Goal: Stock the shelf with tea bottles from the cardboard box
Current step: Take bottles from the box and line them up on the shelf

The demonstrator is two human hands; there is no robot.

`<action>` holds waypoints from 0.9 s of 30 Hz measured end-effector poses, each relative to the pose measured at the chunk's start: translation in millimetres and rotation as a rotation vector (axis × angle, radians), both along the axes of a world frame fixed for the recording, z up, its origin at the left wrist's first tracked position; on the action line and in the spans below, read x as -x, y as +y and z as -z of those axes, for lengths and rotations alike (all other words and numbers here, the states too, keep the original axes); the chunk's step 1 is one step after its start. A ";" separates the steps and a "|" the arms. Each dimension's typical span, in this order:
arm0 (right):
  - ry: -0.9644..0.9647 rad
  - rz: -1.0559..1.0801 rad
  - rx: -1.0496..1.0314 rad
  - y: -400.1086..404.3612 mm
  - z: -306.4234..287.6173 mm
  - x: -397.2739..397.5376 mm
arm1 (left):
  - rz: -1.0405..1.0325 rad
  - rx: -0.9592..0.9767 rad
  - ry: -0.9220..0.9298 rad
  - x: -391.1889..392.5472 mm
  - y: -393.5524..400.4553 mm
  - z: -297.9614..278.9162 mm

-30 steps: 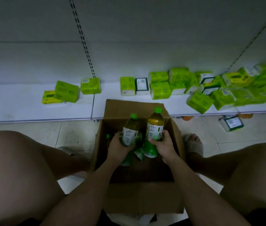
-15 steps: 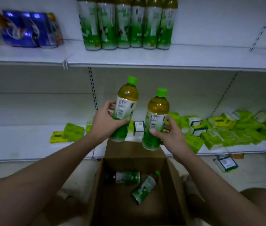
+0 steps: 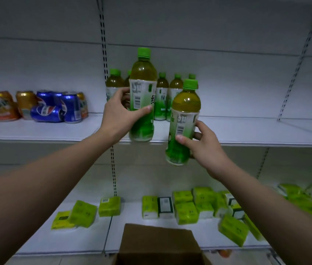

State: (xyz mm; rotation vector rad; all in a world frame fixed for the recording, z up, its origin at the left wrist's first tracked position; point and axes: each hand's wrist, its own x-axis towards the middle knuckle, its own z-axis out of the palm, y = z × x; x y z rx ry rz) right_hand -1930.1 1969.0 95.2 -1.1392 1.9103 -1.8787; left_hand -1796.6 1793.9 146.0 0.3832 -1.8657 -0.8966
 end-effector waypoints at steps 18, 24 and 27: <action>0.031 0.074 -0.062 -73.9 -31.3 39.0 | 0.029 -0.219 -0.151 53.4 -61.9 19.2; 0.080 0.113 -0.112 -80.4 -32.1 42.8 | 0.064 -0.209 -0.251 55.1 -62.8 23.2; 0.118 0.119 -0.171 -75.9 -33.9 42.6 | -0.005 -0.120 -0.384 51.1 -63.7 31.2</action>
